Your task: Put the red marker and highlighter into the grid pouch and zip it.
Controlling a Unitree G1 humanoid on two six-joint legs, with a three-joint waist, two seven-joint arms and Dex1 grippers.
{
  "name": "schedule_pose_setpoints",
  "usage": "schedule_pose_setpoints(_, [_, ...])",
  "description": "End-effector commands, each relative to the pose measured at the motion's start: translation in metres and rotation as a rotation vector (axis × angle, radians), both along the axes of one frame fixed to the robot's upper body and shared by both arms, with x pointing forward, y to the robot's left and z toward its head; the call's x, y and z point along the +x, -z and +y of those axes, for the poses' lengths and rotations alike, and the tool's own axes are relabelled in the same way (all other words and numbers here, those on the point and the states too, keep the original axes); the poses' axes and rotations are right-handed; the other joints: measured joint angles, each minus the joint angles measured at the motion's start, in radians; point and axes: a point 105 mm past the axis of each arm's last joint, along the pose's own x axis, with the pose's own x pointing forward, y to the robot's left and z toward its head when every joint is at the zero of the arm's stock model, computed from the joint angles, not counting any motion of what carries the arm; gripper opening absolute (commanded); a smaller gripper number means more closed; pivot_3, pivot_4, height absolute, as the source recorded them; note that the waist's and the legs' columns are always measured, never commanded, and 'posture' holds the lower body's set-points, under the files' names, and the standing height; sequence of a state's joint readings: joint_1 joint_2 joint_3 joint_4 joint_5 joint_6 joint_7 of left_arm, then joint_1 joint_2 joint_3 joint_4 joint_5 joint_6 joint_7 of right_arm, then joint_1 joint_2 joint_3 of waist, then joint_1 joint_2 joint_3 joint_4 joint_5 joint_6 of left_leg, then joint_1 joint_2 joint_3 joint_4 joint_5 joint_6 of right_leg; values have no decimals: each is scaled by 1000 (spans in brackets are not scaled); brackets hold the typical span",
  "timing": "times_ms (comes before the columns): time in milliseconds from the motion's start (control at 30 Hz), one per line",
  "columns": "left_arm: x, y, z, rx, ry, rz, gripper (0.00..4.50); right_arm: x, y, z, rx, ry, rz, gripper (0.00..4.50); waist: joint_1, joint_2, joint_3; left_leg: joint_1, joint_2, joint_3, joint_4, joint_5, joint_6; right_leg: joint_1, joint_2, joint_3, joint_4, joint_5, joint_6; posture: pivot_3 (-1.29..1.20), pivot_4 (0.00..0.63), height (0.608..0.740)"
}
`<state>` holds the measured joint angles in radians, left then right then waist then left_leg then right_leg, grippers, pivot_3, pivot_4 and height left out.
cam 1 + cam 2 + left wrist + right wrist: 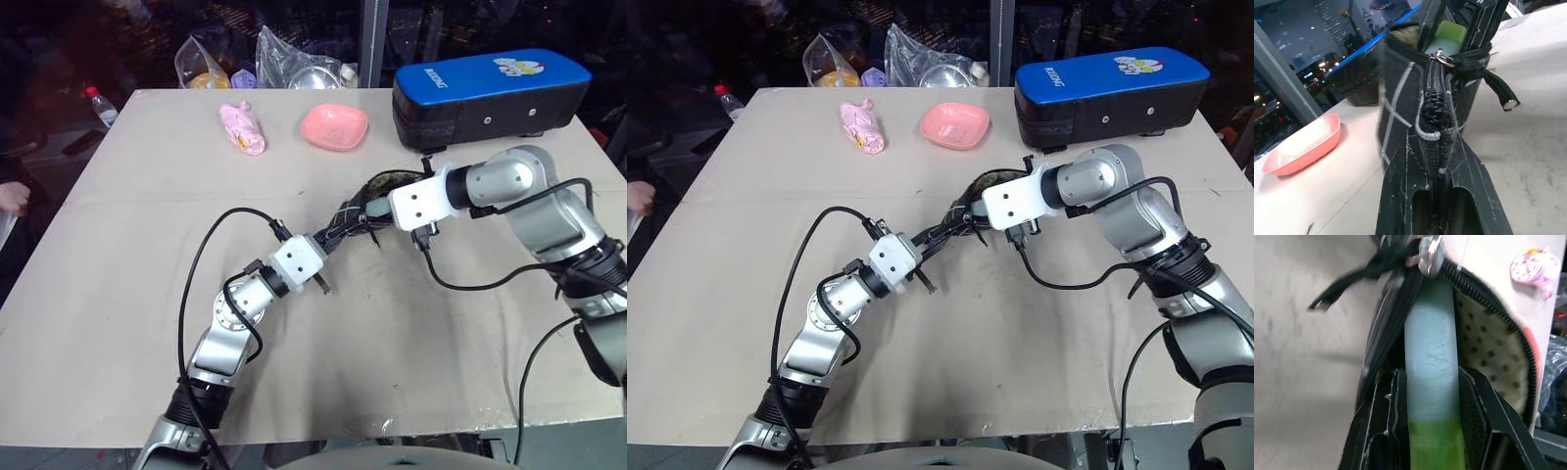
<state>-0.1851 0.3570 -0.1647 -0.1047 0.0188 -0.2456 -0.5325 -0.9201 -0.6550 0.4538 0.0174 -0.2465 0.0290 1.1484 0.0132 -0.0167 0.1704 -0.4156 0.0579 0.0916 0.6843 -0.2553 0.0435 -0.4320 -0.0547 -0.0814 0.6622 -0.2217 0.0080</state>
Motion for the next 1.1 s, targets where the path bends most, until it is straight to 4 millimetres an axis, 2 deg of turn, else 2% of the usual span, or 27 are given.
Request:
schedule_pose_setpoints(33, [-5,-9,-7,-15,24,-44,0,-3,-16,1,58,-23,-33,1775,1,0,0,0,0,0,0,0,0,0,0,0,0,0,0,0,150,740])
schedule_pose_setpoints(67, [-5,-9,-7,-16,23,-43,0,-2,-19,-1,71,-17,-39,1976,1,0,0,0,0,-1,0,0,0,0,0,-1,0,0,0,0,150,740])
schedule_pose_setpoints(100, [-5,-9,-7,-17,23,-43,0,-1,-23,-3,89,-11,-45,2357,0,0,0,0,0,-1,0,0,0,0,0,-1,0,0,0,0,150,740])
schedule_pose_setpoints(233, [-5,-8,-6,-18,21,-39,0,1,-43,-14,174,27,-39,4118,0,0,0,0,0,-1,0,0,0,0,1,-1,0,0,0,0,150,740])
schedule_pose_setpoints(333, [-4,-7,-5,-21,18,-34,0,-10,-68,-30,346,99,133,4118,2,0,0,0,0,-1,0,0,0,0,0,-1,0,0,0,0,150,740])
schedule_pose_setpoints(467, [-4,-7,-5,-23,18,-32,0,-27,-79,-30,506,133,314,4118,-2,0,0,0,1,-2,0,0,0,0,0,-1,0,0,0,0,150,740])
schedule_pose_setpoints(567, [-3,-7,-6,-26,20,-28,0,-74,-46,-28,547,139,743,4118,3,0,0,0,1,-3,-1,0,0,0,0,-1,0,0,-1,0,150,740])
schedule_pose_setpoints(600, [-3,-6,-6,-27,20,-27,0,-83,-34,-28,559,171,840,4118,3,0,0,0,1,-6,-1,0,0,1,-1,-1,0,0,-1,0,150,740])
schedule_pose_setpoints(767, [-3,-6,-6,-26,23,-27,0,-102,-1,-25,585,266,1059,4118,0,0,0,-1,-1,-6,-1,0,1,1,-9,-1,0,0,-1,0,150,740])
schedule_pose_setpoints(833, [-3,-7,-6,-24,22,-28,0,-100,13,-20,627,320,1115,4118,0,0,0,0,-1,-6,-1,0,1,2,-8,-1,0,0,-1,0,150,740])
schedule_pose_setpoints(967, [-3,-8,-6,-19,24,-31,0,-77,30,-17,711,477,1106,4118,0,-1,-1,0,-1,-6,-1,0,0,1,-1,-2,0,0,-1,0,150,740])
schedule_pose_setpoints(1100, [-3,-8,-5,-14,23,-34,0,-53,25,-9,816,511,1054,4118,0,0,-1,0,-1,-5,-1,0,1,1,0,-1,0,0,0,0,150,740])
